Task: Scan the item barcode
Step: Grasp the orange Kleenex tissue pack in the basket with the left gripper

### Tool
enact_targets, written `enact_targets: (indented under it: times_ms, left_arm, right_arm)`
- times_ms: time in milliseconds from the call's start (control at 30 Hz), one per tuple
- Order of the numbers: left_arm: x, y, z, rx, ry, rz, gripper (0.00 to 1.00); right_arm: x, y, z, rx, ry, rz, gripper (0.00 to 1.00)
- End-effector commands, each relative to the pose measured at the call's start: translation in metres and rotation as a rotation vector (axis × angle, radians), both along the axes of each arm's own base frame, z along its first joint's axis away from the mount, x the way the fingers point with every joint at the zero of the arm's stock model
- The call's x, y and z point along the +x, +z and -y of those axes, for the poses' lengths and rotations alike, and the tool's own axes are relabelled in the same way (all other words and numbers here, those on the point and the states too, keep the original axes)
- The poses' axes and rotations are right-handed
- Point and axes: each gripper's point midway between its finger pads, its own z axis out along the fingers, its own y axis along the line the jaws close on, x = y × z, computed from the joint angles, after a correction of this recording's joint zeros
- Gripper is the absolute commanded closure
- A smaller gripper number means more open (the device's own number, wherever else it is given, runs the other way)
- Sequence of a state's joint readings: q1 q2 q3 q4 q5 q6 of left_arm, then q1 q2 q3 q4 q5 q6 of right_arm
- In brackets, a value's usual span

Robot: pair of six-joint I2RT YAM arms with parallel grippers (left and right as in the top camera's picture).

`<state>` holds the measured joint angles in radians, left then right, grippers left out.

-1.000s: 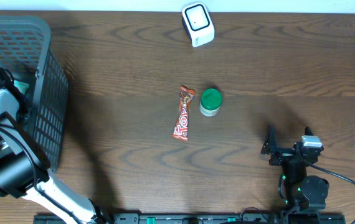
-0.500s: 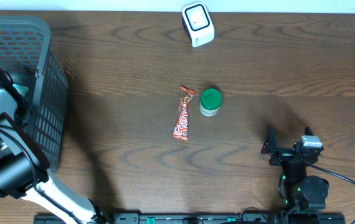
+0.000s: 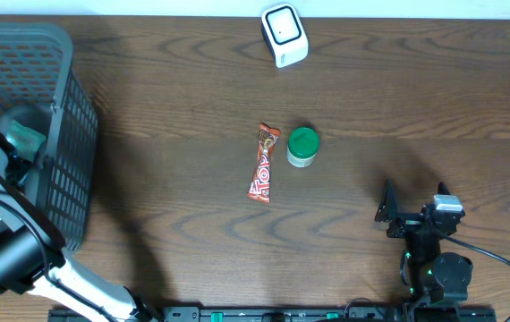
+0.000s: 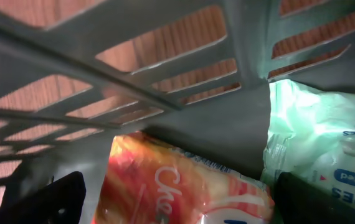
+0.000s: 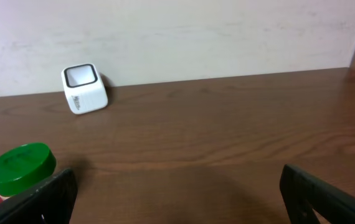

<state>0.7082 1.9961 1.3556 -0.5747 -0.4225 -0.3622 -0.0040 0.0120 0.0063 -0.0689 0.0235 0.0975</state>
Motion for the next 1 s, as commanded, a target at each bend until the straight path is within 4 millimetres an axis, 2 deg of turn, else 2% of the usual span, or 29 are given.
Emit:
enact_targets:
  times_ms: [0,167,367,500,567,633,700,833,967]
  left_arm:
    - [-0.016,-0.046,0.024,-0.193,-0.085,-0.066,0.02]
    - [-0.016,-0.055,0.029,-0.212,-0.089,-0.041,0.02]
    - [-0.030,-0.076,0.042,-0.229,-0.087,-0.057,0.02]
    - [-0.035,-0.081,0.046,-0.240,-0.086,-0.068,0.00]
    - [-0.036,-0.081,0.047,-0.245,-0.086,-0.073,0.11]
    - [-0.037,-0.081,0.050,-0.257,-0.086,-0.076,0.27]
    - [-0.037,-0.083,0.053,-0.276,-0.090,-0.067,0.33]
    - [-0.034,-0.087,0.063,-0.323,-0.099,-0.039,0.41]
    - [-0.031,-0.085,0.067,-0.341,-0.104,-0.023,0.43]
  right_arm:
    - [0.000,0.000,-0.001,-0.010,0.002,0.001,0.01]
    - [0.000,0.000,-0.001,-0.010,0.003,0.001,0.01]
    - [0.000,0.000,-0.001,-0.010,0.003,0.001,0.01]
    - [0.000,0.000,-0.001,-0.010,0.003,0.001,0.01]
    - [0.000,0.000,-0.001,-0.010,0.003,0.001,0.01]
    - [0.000,0.000,-0.001,-0.010,0.003,0.001,0.01]
    - [0.000,0.000,-0.001,-0.010,0.003,0.001,0.01]
    - [0.000,0.000,-0.001,-0.010,0.003,0.001,0.01]
    - [0.000,0.000,-0.001,-0.010,0.003,0.001,0.01]
